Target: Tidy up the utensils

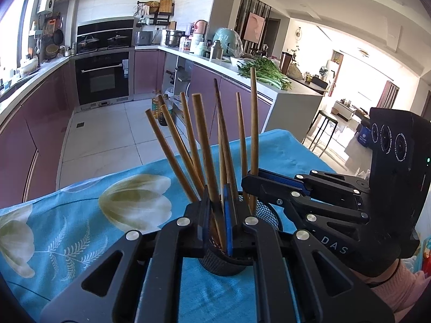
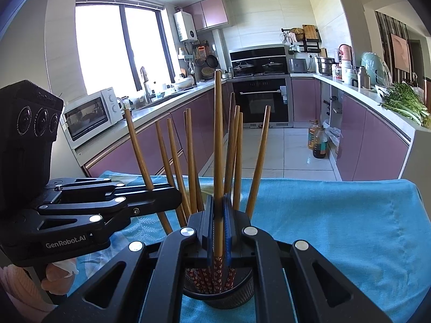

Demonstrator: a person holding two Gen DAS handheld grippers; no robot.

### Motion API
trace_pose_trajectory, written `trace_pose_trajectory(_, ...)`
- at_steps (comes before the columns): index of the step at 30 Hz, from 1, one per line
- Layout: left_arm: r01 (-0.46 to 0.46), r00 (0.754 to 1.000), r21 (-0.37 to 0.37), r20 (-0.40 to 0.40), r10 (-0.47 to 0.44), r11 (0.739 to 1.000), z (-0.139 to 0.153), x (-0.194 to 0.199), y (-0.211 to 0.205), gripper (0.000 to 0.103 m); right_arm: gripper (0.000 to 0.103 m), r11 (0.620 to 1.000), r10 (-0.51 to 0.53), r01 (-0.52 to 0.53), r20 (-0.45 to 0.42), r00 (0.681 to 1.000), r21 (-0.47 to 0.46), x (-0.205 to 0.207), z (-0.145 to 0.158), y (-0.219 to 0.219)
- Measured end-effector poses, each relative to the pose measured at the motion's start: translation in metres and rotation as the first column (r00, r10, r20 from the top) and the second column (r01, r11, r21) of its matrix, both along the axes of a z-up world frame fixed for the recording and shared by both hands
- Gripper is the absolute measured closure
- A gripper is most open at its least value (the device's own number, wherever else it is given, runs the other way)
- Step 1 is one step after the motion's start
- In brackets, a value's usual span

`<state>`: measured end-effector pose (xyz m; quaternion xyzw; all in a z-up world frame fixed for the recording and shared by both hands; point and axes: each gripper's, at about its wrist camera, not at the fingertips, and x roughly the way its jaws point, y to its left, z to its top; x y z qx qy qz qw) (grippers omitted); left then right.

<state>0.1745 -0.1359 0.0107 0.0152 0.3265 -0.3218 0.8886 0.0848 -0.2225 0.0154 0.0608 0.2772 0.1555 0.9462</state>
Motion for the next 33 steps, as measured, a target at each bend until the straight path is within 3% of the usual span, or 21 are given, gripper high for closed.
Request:
trace_pose_trajectory(5,-0.002,1.0,0.005,-0.005,0.002,1.0,-0.004,0.003,0.002,0.091,0.096,1.0,-0.005,0.005,-0.011,1.0,0.01,0.003,-0.002,-0.003)
trace_pose_trajectory(11,-0.022,0.999,0.01,0.024,0.022,1.0,-0.002,-0.002,0.009,0.072,0.094,1.0,-0.012,0.012,-0.014,1.0,0.02,0.0,-0.003,-0.005)
trace_pose_trajectory(17,-0.067,0.996,0.0,0.051,0.067,0.998,0.0,-0.01,0.025,0.054,0.074,1.0,-0.006,0.006,0.0,1.0,0.029,-0.01,-0.001,-0.005)
trace_pose_trajectory(20,-0.117,0.99,-0.006,0.084,0.117,0.993,0.001,-0.019,0.039,0.034,0.061,1.0,-0.008,0.008,0.011,1.0,0.024,-0.016,-0.001,-0.005)
trace_pose_trajectory(22,-0.145,0.984,-0.006,0.102,0.145,0.989,0.002,-0.026,0.05,0.031,0.049,1.0,-0.01,0.009,0.025,1.0,0.016,-0.023,-0.001,-0.004)
trace_pose_trajectory(23,-0.163,0.98,-0.008,0.111,0.163,0.987,0.002,-0.029,0.056,0.025,0.043,1.0,-0.011,0.011,0.028,1.0,0.014,-0.025,-0.002,-0.003)
trace_pose_trajectory(26,-0.215,0.966,-0.012,0.145,0.215,0.977,0.002,-0.04,0.073,0.009,0.034,1.0,-0.011,0.011,0.038,0.999,-0.005,-0.033,-0.004,0.001)
trace_pose_trajectory(27,-0.23,0.961,-0.012,0.154,0.229,0.973,0.002,-0.045,0.078,0.006,0.027,1.0,-0.01,0.011,0.042,0.999,-0.007,-0.035,-0.004,0.003)
trace_pose_trajectory(33,-0.302,0.931,0.002,0.216,0.294,0.953,0.0,-0.073,0.1,0.006,0.007,0.999,-0.012,0.016,0.101,0.995,-0.04,-0.055,-0.005,0.016)
